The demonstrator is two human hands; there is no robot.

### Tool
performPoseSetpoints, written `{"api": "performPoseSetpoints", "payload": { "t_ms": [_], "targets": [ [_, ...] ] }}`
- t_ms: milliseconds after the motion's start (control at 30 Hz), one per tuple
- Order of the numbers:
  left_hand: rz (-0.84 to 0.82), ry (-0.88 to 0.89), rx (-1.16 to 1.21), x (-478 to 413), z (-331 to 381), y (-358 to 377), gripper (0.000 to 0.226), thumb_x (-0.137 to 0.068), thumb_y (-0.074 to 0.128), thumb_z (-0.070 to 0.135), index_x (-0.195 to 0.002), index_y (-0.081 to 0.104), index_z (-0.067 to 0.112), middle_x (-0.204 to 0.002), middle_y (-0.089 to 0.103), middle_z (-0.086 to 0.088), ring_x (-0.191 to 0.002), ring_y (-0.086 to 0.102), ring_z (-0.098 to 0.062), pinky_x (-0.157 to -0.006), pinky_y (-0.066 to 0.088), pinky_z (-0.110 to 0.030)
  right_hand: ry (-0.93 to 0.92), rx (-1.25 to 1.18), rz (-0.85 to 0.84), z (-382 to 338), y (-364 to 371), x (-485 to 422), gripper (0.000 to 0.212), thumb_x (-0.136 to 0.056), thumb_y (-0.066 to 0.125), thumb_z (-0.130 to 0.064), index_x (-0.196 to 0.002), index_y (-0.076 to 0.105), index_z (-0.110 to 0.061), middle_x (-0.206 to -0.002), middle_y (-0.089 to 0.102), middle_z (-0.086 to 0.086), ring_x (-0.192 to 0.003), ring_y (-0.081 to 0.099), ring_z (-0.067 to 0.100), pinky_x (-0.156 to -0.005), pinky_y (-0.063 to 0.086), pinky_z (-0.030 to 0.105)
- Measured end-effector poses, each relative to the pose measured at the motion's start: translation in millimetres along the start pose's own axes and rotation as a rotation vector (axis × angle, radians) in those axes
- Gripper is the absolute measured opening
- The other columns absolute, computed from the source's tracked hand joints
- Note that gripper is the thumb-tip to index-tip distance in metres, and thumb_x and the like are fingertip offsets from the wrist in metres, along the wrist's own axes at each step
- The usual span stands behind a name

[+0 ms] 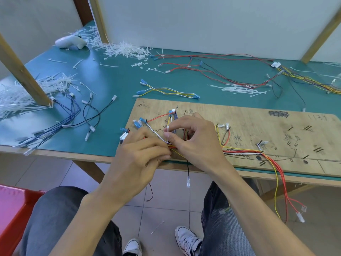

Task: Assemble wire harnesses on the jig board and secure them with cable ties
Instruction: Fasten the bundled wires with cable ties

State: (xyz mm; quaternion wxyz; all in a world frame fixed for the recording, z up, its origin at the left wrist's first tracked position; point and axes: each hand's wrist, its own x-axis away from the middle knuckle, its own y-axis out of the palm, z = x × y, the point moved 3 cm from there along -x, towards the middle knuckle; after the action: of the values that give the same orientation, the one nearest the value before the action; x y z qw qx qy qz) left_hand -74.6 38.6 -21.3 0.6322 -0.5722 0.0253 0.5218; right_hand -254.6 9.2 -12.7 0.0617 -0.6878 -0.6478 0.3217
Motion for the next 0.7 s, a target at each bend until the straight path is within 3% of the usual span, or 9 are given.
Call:
{"api": "performPoseSetpoints", "payload": {
  "t_ms": [133,233,300,400,500,700],
  "targets": [
    [0.098,-0.247,0.133,-2,0,-1,0.009,-0.092,0.076,0.024,-0.097,0.083,0.024,-0.094,0.073,0.021,-0.087,0.058,-0.022,-0.076,0.050,-0.041,0.034,-0.022,0.013,1,-1,0,0.010,-0.082,0.090,-0.026,-0.089,0.085,-0.031,-0.080,0.071,-0.008,-0.076,0.050,0.007,-0.068,0.033,0.015],
    [0.160,-0.404,0.173,-8,4,2,0.013,-0.087,0.083,0.023,-0.097,0.081,0.032,-0.083,0.068,0.024,-0.079,0.061,-0.011,-0.068,0.047,-0.018,0.049,-0.022,0.022,3,-2,-1,0.013,-0.082,0.090,-0.027,-0.092,0.086,-0.033,-0.075,0.066,-0.006,-0.070,0.051,0.005,-0.063,0.034,0.014],
    [0.171,-0.506,0.250,-11,4,5,0.023,-0.084,0.086,0.022,-0.095,0.070,0.032,-0.076,0.072,0.023,-0.066,0.060,-0.003,-0.062,0.043,-0.007,0.073,-0.026,0.008,4,-2,-1,0.014,-0.082,0.090,-0.029,-0.094,0.086,-0.036,-0.074,0.062,-0.007,-0.066,0.050,0.005,-0.061,0.033,0.014],
    [0.154,-0.554,0.279,-17,-1,3,0.039,-0.084,0.087,0.025,-0.094,0.049,0.030,-0.075,0.073,0.028,-0.055,0.054,-0.004,-0.059,0.044,-0.009,0.087,-0.037,0.001,4,-3,-1,0.015,-0.081,0.090,-0.029,-0.095,0.086,-0.036,-0.072,0.058,-0.011,-0.062,0.049,0.005,-0.059,0.033,0.013],
    [0.098,-0.552,0.248,-22,-4,0,0.043,-0.084,0.086,0.028,-0.095,0.044,0.026,-0.075,0.073,0.029,-0.059,0.053,-0.009,-0.060,0.047,-0.016,0.088,-0.047,-0.004,3,-4,-1,0.017,-0.081,0.090,-0.027,-0.095,0.086,-0.035,-0.074,0.061,-0.007,-0.062,0.050,0.005,-0.058,0.034,0.013],
    [0.076,-0.554,0.263,-25,-4,-2,0.049,-0.085,0.085,0.025,-0.095,0.037,0.022,-0.077,0.074,0.029,-0.078,0.060,0.000,-0.069,0.044,-0.008,0.062,-0.003,-0.017,2,-4,0,0.018,-0.083,0.089,-0.026,-0.098,0.086,-0.036,-0.081,0.072,-0.004,-0.071,0.054,0.012,-0.063,0.036,0.017]
  ]
}}
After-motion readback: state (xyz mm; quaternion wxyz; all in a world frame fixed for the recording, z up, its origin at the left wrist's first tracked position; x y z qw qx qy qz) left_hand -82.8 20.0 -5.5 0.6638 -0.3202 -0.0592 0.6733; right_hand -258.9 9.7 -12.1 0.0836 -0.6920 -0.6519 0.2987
